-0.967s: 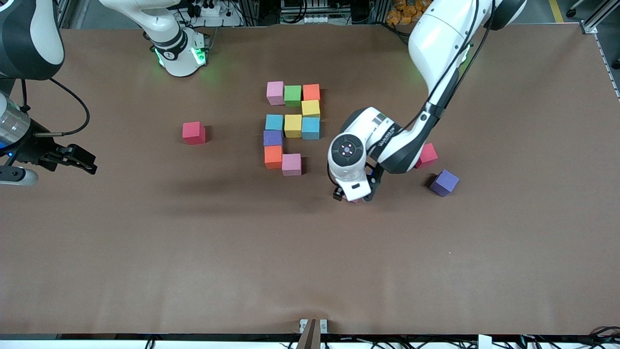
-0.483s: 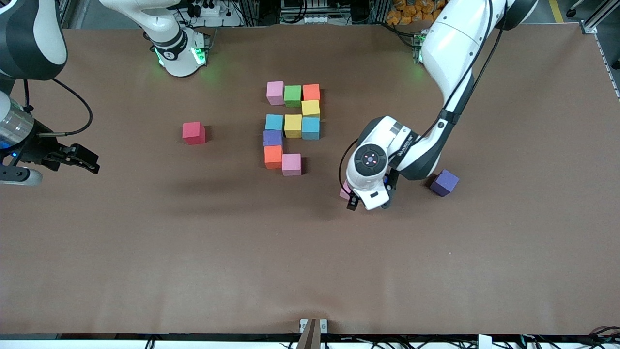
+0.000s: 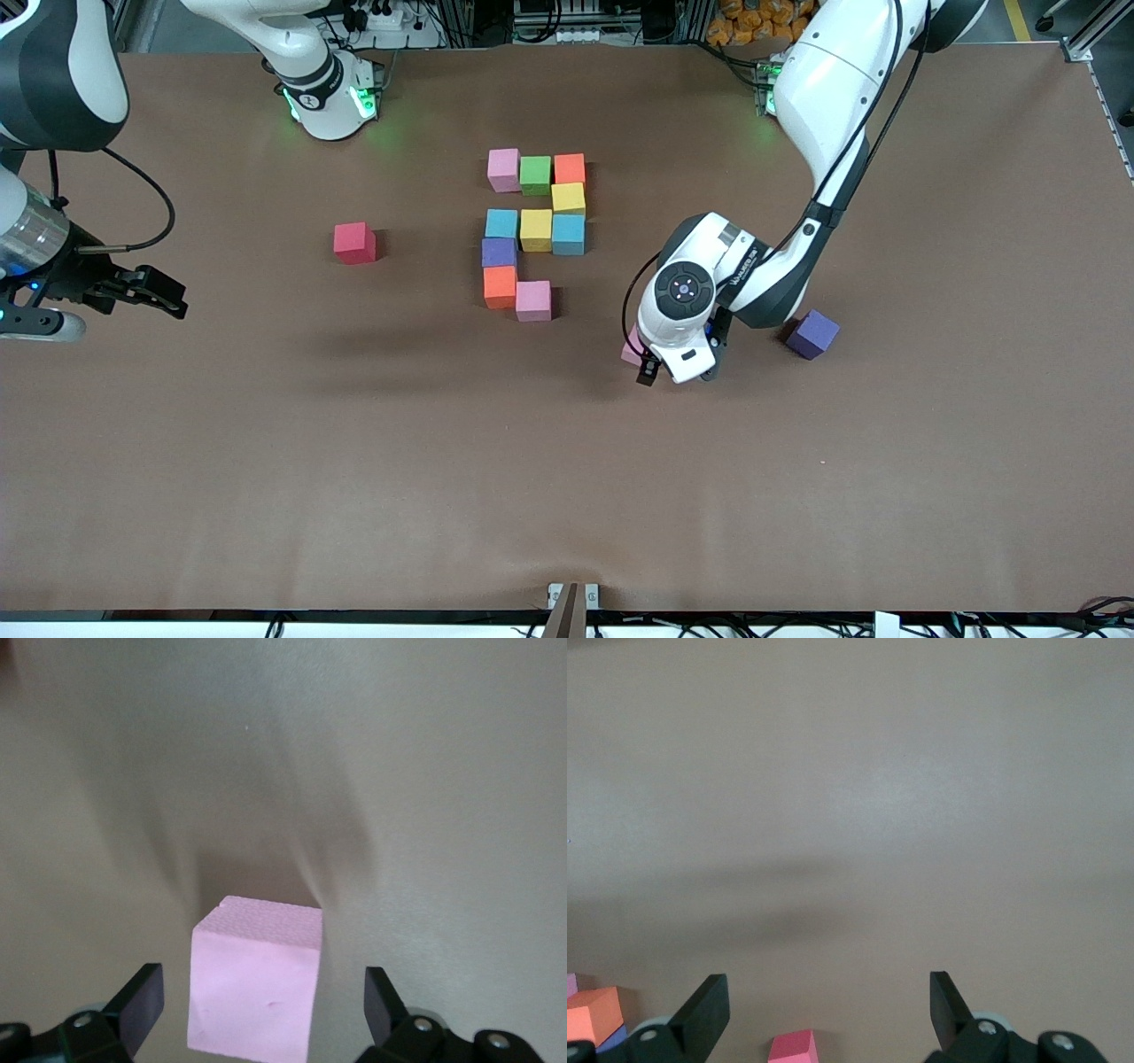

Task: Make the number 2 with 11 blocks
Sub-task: 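Lower the left gripper and grasp the second pink cube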

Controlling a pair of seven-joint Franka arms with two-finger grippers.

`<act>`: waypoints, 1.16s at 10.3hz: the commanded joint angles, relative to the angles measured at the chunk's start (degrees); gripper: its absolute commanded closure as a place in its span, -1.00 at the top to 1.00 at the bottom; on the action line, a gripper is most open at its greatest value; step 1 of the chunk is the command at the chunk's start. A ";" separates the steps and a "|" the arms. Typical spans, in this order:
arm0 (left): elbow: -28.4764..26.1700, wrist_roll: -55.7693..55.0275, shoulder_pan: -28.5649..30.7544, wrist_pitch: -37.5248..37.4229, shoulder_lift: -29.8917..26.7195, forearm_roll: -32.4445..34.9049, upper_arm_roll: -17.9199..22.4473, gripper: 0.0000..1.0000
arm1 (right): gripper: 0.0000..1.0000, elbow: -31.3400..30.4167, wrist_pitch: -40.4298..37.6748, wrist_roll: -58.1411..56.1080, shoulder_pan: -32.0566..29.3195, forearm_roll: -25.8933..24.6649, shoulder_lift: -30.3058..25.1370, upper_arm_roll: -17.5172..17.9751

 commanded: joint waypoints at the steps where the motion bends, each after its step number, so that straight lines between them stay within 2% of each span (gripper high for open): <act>1: -3.17 -0.50 -0.35 1.80 -1.49 -0.34 0.12 1.00 | 1.00 0.76 -0.70 0.41 0.11 -0.82 0.20 0.12; 8: -4.49 -0.84 -0.53 3.82 -0.97 -0.43 0.12 1.00 | 1.00 0.76 -0.70 0.50 0.03 -0.73 0.29 0.12; 9: -4.49 -0.85 -0.27 3.82 -0.79 -0.43 0.12 -0.39 | 1.00 0.85 -0.70 0.50 -0.06 -0.73 0.29 0.12; 10: -4.58 -0.76 -0.26 3.82 -0.79 -0.34 0.12 -0.99 | 1.00 0.77 -0.70 0.50 -0.06 -0.73 0.20 0.12; 12: -4.58 -1.72 -0.26 3.48 -0.96 -0.43 0.12 -1.00 | 1.00 0.85 -0.70 0.41 -0.24 -0.73 0.29 0.12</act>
